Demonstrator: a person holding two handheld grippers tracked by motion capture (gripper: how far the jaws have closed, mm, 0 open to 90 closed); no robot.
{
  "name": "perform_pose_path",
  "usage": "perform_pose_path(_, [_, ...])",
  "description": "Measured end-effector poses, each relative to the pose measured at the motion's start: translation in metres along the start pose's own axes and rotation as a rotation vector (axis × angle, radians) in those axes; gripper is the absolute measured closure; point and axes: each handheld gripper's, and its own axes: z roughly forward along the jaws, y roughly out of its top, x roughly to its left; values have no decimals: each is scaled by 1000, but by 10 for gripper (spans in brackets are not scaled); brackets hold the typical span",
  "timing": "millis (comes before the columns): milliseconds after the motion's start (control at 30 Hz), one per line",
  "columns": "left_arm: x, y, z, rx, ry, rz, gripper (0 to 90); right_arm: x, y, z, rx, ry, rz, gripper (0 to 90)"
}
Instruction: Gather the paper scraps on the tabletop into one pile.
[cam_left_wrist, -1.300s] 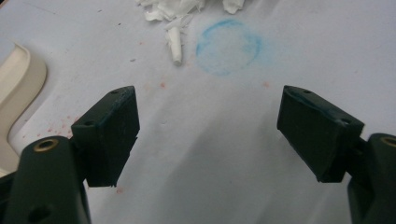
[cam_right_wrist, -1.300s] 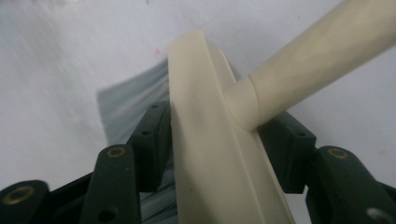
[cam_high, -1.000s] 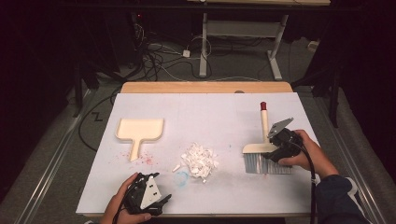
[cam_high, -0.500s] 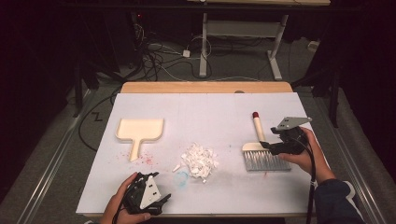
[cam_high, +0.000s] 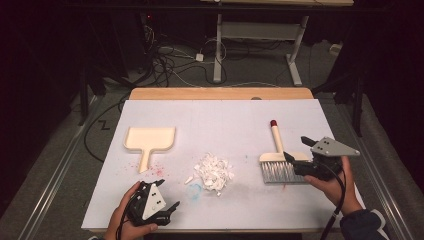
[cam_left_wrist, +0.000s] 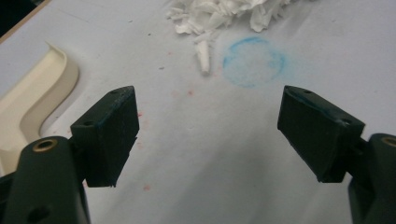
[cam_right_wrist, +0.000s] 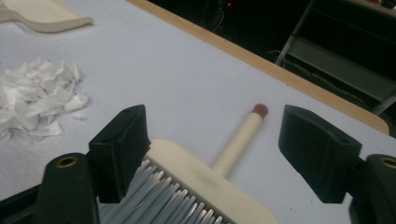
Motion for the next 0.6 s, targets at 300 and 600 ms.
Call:
perform_pose_path(300, [5, -1, -1, -9, 22, -29, 182, 20, -25, -24, -72, -45, -8, 237])
perform_pose_path(600, [2, -1, -1, -4, 36, -19, 173, 35, -53, -32, -63, -38, -41, 235])
